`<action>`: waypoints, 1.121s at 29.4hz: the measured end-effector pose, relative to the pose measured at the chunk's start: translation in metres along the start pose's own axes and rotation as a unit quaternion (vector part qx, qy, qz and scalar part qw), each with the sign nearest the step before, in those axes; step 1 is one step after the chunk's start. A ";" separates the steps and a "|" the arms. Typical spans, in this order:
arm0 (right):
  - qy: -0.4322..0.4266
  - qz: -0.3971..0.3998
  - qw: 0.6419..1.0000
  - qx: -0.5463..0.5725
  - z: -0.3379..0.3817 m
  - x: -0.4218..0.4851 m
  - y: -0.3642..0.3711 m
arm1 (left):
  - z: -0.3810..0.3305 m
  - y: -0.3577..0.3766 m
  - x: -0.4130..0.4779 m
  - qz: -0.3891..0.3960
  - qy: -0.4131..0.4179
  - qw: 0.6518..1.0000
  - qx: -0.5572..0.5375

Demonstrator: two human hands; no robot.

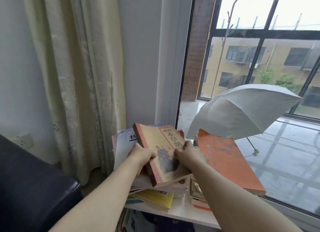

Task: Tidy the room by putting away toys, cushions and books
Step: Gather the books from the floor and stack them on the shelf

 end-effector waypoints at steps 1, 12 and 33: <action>0.012 0.010 1.000 0.021 -0.002 0.000 0.001 | -0.001 -0.002 0.004 -0.001 -0.005 1.000 0.012; 0.123 0.085 0.966 0.211 -0.024 -0.022 0.038 | 0.013 -0.014 0.005 -0.038 -0.007 0.984 0.176; 0.064 0.159 0.813 0.557 0.017 -0.051 -0.063 | -0.046 -0.055 -0.072 -0.033 0.156 0.952 -0.262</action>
Point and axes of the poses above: each hand's wrist, its own x-axis towards the middle knuckle, its own y-axis out of the palm, z = x × y, the point moved 10 cm from there along x, towards the middle knuckle, and after that the axes turned 13 degrees about -z, right-handed, at the moved point
